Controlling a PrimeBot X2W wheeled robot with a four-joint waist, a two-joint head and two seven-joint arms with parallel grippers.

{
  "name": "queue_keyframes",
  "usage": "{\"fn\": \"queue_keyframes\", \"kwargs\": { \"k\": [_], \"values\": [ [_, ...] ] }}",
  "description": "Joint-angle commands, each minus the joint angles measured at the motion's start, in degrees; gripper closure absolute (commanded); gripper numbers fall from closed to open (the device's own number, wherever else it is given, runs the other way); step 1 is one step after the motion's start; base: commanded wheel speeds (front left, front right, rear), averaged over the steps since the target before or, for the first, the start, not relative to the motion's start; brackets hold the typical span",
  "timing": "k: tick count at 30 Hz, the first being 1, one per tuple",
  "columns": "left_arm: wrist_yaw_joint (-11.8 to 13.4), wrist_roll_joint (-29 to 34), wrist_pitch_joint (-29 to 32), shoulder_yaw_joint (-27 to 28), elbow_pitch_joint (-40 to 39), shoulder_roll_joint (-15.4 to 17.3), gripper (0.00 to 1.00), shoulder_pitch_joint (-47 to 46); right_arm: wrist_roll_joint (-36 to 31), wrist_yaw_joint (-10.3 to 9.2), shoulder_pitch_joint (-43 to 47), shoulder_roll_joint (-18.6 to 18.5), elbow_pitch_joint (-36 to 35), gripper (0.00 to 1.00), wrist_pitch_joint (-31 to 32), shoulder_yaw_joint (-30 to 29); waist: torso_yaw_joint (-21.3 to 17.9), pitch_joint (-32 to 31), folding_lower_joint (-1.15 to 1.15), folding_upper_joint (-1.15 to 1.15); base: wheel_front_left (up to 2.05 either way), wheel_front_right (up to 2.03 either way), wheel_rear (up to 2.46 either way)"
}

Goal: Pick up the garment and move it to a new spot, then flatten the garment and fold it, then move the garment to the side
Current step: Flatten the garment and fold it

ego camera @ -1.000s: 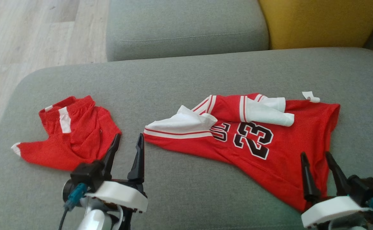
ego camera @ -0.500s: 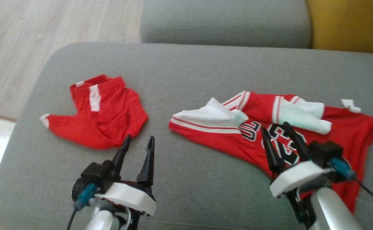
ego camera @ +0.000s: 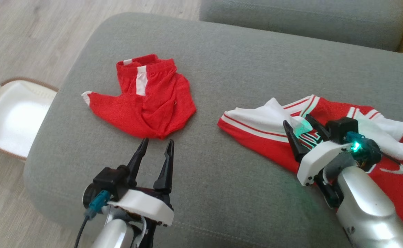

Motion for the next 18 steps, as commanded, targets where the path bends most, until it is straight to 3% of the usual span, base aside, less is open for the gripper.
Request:
{"fn": "queue_keyframes", "kwargs": {
  "k": [1, 5, 6, 7, 18],
  "values": [
    [0.4, -0.5, -0.3, 1.4, -2.0, 0.1, 0.00, -2.9, 0.4, -0.04, -2.7, -0.7, 0.2, 0.00, -0.7, 1.6, 1.0, 0.9, 0.00, 0.00, 0.00, 0.00, 0.00],
    [0.6, -0.6, -0.3, 1.1, -2.2, 0.1, 0.00, -3.2, 1.4, -0.04, -5.2, -0.7, 5.1, 0.00, -1.2, 3.0, 1.6, 1.7, 0.00, 0.00, 0.00, 0.00, 0.00],
    [0.7, -0.6, -0.3, 1.0, -2.2, 0.1, 0.00, -3.3, 1.6, -0.04, -5.8, -0.8, 6.2, 0.70, -1.3, 3.4, 1.7, 1.8, 0.00, 0.00, 0.00, 0.00, 0.00],
    [0.7, -0.6, -0.3, 1.0, -2.3, 0.1, 0.00, -3.4, 1.7, -0.04, -6.3, -0.8, 6.9, 1.00, -1.8, 4.0, 1.7, 2.0, 0.00, 0.00, 0.00, 0.00, 0.00],
    [0.9, -0.3, -0.3, 1.6, -1.5, 0.1, 0.00, -2.7, 9.8, -0.04, -5.5, 1.5, 3.0, 1.00, -8.1, 14.2, 0.2, -0.2, 0.00, 0.00, 0.00, 0.00, 0.00]
  ]
}}
